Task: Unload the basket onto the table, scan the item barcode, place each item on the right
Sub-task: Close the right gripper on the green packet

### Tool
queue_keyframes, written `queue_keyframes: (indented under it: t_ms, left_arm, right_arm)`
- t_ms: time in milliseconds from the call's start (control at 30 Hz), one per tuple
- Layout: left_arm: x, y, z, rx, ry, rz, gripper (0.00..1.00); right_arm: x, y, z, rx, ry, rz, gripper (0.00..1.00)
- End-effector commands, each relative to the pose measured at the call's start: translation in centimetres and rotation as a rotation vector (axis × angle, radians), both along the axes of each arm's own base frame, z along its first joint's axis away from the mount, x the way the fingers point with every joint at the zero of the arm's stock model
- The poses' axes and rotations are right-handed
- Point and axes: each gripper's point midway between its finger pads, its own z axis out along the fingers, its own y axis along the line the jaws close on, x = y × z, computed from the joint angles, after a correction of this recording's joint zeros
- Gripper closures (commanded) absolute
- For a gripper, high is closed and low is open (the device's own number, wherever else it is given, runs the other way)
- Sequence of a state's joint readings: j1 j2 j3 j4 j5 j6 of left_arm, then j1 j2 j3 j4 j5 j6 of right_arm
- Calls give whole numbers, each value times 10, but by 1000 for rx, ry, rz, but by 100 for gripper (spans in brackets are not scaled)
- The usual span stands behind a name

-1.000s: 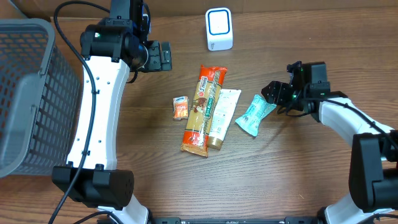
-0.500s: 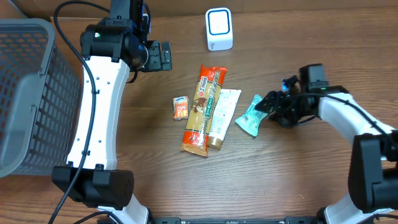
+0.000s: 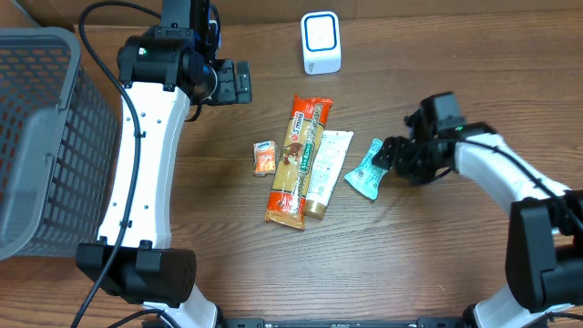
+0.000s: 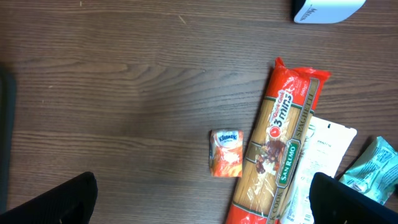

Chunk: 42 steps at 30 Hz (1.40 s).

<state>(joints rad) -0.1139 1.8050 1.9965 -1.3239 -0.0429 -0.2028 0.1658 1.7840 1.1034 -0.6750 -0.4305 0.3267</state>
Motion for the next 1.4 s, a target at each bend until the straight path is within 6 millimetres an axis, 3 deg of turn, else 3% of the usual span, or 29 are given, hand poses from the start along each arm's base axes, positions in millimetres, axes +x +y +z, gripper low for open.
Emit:
queue_keyframes:
  t_ms: [0, 67, 200, 400, 600, 767, 900, 1000, 1067, 1167, 1233, 1267, 1367]
  left_arm:
    - [1, 4, -4, 13, 9, 15, 0]
    - [1, 4, -4, 13, 9, 15, 0]
    - [1, 4, -4, 13, 9, 15, 0]
    - [1, 4, -4, 13, 9, 15, 0]
    - [1, 4, -4, 13, 9, 15, 0]
    - [1, 4, -4, 13, 9, 15, 0]
    - [1, 4, -4, 13, 9, 15, 0]
    - [1, 4, -4, 13, 9, 15, 0]
    - [1, 4, -4, 13, 9, 15, 0]
    - [1, 4, -4, 13, 9, 15, 0]
    - [1, 4, -4, 13, 9, 15, 0]
    - [1, 4, -4, 13, 9, 15, 0]
    - [1, 4, -4, 13, 9, 15, 0]
  right_arm:
    - [46, -18, 37, -89, -256, 190, 24]
    - [66, -22, 51, -143, -384, 280, 20]
    - [89, -19, 61, -174, -531, 348, 16]
    - [93, -12, 42, -139, -517, 375, 17]
    - [76, -3, 2, -61, -398, 423, 20]
    - [59, 1, -20, -13, -296, 432, 27]
    - [40, -2, -33, -2, -190, 426, 39]
    - [28, -4, -35, 5, -129, 416, 43]
    - [21, -7, -36, 12, -75, 373, 45]
    - [13, -10, -37, 25, 16, 282, 57]
    - [10, -11, -37, 33, 81, 195, 60]
    - [8, -15, -40, 15, 156, 72, 64]
    - [6, -20, -42, -1, 252, -95, 63]
